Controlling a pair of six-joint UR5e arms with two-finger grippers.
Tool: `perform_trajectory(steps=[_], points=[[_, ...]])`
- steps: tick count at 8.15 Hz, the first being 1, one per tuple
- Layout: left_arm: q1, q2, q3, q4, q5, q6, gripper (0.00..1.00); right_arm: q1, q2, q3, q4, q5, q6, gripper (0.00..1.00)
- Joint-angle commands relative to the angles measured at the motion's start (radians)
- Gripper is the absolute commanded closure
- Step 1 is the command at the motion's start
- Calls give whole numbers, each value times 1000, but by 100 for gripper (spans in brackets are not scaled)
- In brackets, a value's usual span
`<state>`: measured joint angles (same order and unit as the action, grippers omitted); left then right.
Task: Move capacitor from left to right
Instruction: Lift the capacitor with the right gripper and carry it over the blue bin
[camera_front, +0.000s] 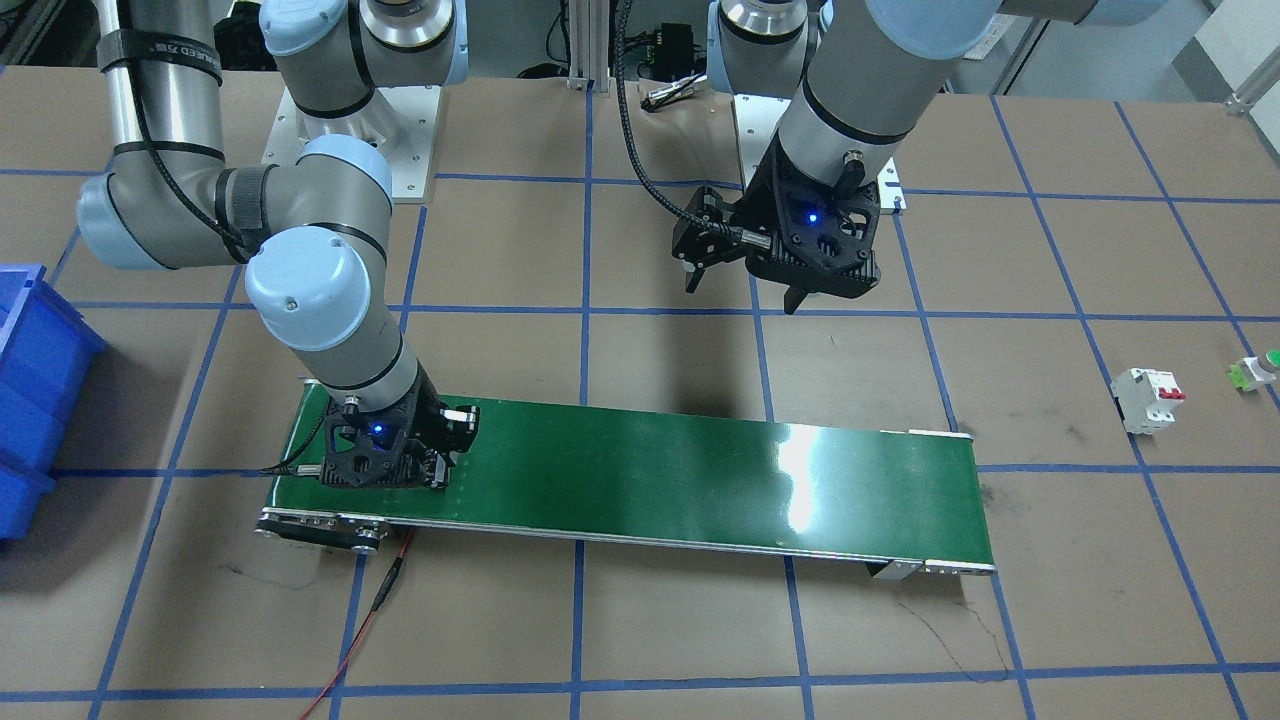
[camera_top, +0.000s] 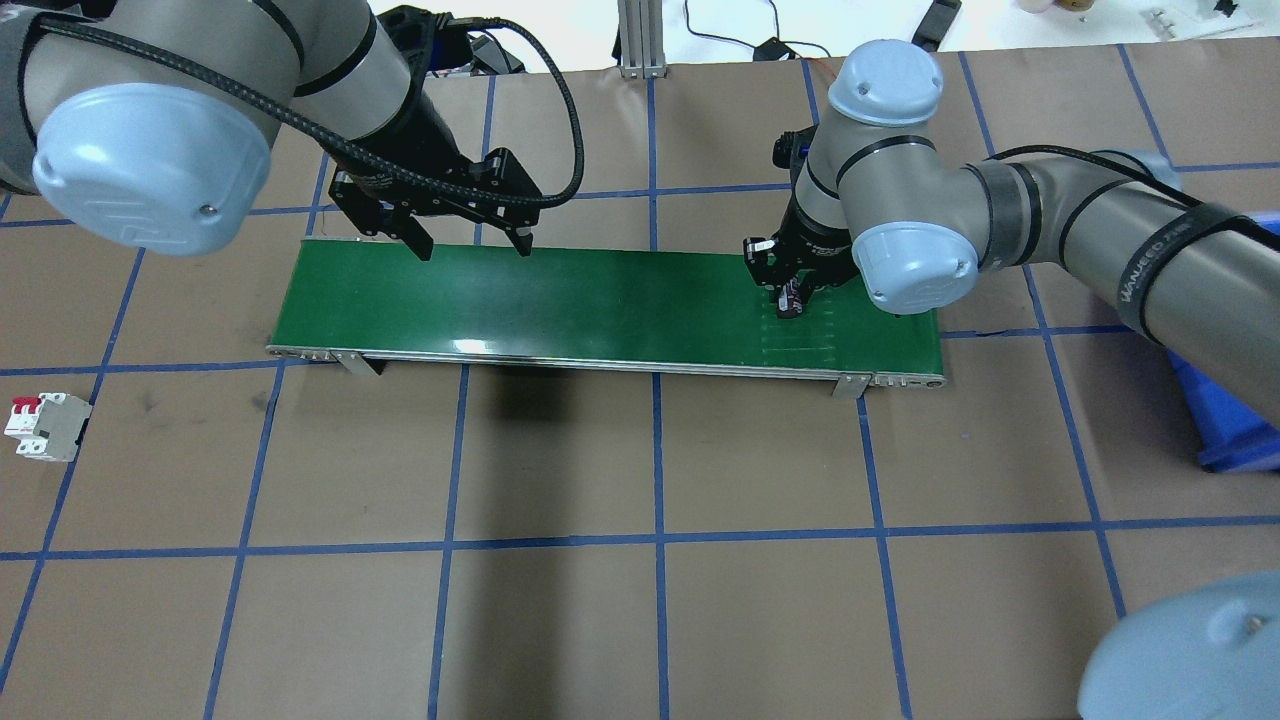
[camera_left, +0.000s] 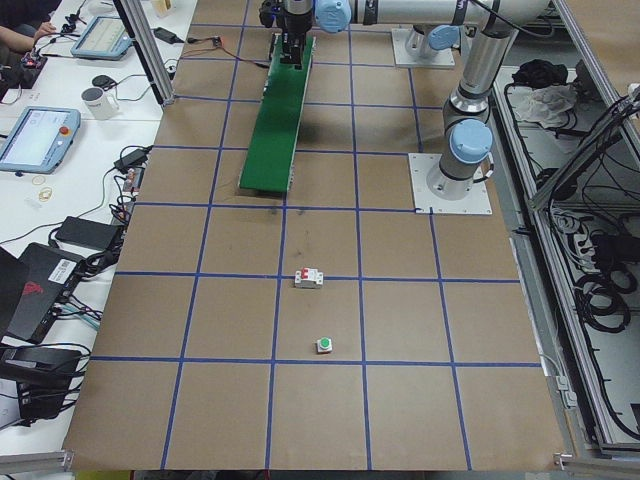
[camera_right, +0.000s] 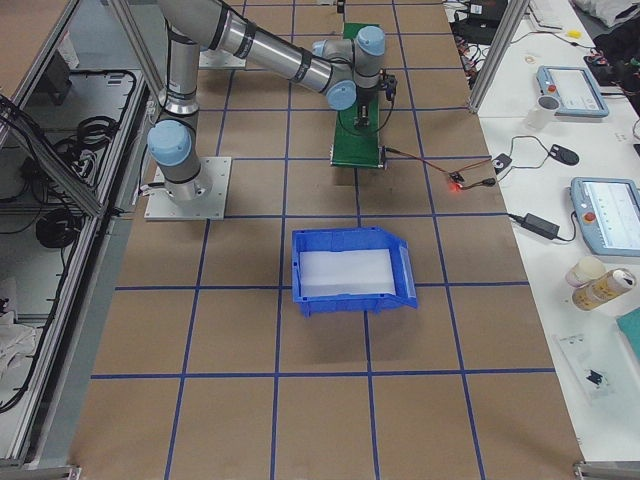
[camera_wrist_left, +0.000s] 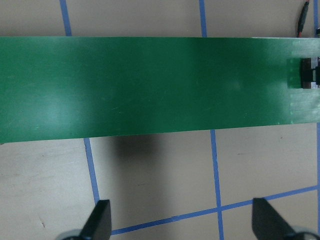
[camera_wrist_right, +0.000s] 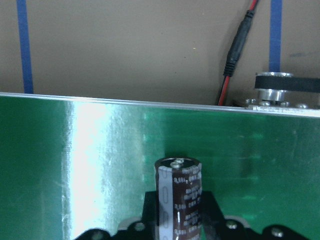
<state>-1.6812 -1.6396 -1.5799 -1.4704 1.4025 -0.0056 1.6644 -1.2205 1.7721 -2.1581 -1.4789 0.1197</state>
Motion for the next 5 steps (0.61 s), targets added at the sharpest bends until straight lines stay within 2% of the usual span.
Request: perform_trajectory(steps=[1, 2, 4, 5], points=[[0, 1, -2, -1, 0, 1, 0, -23, -13, -11, 1, -15, -64, 100], [0, 1, -2, -1, 1, 1, 0, -69, -33, -51, 24, -79, -90, 100], [0, 3, -2, -1, 0, 1, 0, -196, -92, -141, 194, -98, -252, 100], [0, 3, 0, 1, 0, -1, 0, -295, -141, -148, 261, -107, -378, 100]])
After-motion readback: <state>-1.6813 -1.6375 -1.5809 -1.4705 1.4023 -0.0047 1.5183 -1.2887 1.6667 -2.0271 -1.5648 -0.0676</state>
